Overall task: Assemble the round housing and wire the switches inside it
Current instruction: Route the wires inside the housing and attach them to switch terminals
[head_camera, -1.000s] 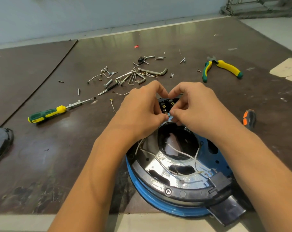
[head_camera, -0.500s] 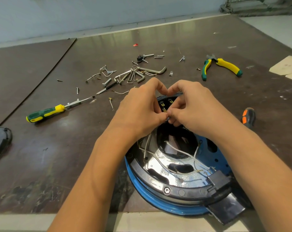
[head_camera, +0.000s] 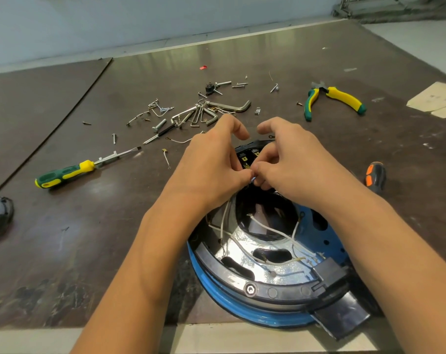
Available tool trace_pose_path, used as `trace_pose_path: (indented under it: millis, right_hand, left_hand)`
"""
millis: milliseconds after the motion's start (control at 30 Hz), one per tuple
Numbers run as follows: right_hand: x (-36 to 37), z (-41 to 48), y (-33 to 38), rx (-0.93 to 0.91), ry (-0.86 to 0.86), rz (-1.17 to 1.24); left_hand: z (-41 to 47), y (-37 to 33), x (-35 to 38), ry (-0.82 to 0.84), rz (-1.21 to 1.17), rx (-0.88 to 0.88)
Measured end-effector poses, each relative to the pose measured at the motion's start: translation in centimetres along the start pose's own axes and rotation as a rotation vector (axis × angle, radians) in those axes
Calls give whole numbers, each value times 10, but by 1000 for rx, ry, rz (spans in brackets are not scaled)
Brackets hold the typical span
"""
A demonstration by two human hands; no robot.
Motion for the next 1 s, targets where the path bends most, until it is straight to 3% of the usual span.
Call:
trace_pose_path:
  millis: [733, 1000]
  right_hand:
    - [0, 2, -2, -34, -30, 25]
    - [-1, 2, -2, -66, -45, 25]
  left_hand:
    - [2, 2, -3, -122, 143, 20]
    - [4, 2, -1, -90, 190, 42]
Point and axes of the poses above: each hand's wrist, its own z-axis towards the middle knuckle, its own x-axis out of the palm, y = z × x, the point moved 3 cm from there along z, towards the middle knuckle, and after that the axes turned 3 degrees about z, right-handed, at the moved point
